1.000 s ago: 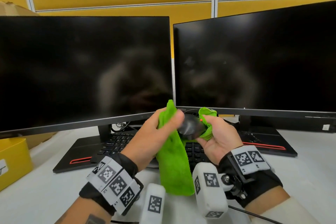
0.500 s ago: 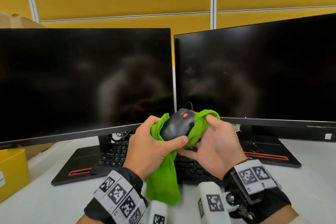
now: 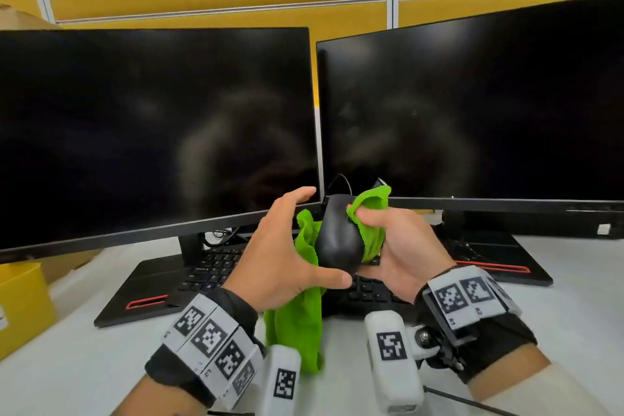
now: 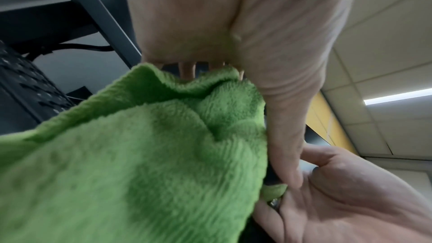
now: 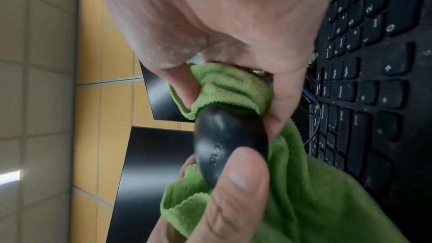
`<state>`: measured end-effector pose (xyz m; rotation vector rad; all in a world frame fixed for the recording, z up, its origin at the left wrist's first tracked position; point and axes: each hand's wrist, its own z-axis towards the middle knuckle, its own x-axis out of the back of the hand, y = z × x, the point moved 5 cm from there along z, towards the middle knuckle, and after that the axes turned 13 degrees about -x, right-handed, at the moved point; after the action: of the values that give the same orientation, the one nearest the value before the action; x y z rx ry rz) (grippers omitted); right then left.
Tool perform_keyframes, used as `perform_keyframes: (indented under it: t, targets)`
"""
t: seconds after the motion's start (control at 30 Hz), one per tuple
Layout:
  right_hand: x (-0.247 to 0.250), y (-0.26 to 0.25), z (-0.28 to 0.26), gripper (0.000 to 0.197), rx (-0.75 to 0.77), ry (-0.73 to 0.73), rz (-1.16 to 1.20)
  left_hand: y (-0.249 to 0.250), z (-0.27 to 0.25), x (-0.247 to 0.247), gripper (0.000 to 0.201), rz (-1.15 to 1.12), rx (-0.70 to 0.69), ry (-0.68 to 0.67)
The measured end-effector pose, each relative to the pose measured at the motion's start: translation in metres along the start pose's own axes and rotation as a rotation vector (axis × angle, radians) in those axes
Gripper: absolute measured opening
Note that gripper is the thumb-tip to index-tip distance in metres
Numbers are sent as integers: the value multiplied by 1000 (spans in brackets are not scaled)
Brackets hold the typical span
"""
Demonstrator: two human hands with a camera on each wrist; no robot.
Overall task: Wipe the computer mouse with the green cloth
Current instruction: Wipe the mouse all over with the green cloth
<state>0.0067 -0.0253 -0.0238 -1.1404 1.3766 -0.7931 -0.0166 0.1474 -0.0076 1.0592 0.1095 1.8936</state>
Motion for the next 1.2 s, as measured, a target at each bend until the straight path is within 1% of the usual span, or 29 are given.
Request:
perform_keyframes:
  t: [0.1, 0.2, 0.3, 0.37, 0.47, 0.53, 0.57, 0.63, 0.73, 0.77, 0.83, 0.9, 0.97, 1.03, 1.07, 1.13, 1.17, 1.2]
  targets:
    - [-5, 1, -1, 23, 10, -8, -49, 3, 0, -6, 135, -32, -48, -99]
    - [-8, 1, -1, 23, 47, -43, -42, 2, 0, -6, 137, -12, -84, -111]
    - [-9, 0, -1, 26, 75, -101, -42, 4, 1, -1, 131, 44, -136, -62]
    - [-12, 0, -2, 30, 95, -170, -67, 2, 1, 3, 127, 69, -159, 5]
    - [-18, 6, -5, 55, 94, -315, -155, -1, 0, 8, 123, 72, -151, 117]
    - [-21, 10, -5, 65, 66, -377, -197, -3, 1, 11, 123, 70, -140, 166]
    - [-22, 11, -5, 65, 60, -375, -209, -3, 1, 11, 123, 65, -138, 172]
    - [-20, 10, -3, 57, 55, -314, -217, -2, 1, 11, 123, 43, -137, 149]
    - [-11, 6, 2, 31, 21, -130, -133, 3, 0, 5, 121, 31, -163, 66]
    - [-7, 6, 3, 27, -1, -69, -91, 5, 0, 2, 120, 29, -176, 36]
    - [0, 5, 4, 31, -30, 8, -26, 10, -1, -2, 118, 17, -204, -10]
    - [2, 3, 2, 31, -36, 19, -7, 11, -2, -3, 118, 7, -215, -21]
    - [-1, 2, -1, 31, -15, -22, -18, 10, -2, -2, 118, 0, -208, -3]
    - [-8, 3, -3, 30, 26, -109, -51, 7, -2, 3, 119, 3, -193, 45]
    - [-12, 5, -4, 36, 38, -170, -69, 5, -2, 4, 118, 6, -183, 73]
    - [-19, 11, -4, 54, 36, -293, -115, 1, -1, 7, 118, 8, -161, 121]
    - [-21, 13, -3, 60, 30, -332, -131, -1, -1, 8, 118, 7, -151, 135]
    - [-22, 14, -3, 64, 29, -343, -144, -2, -1, 8, 119, 6, -143, 139]
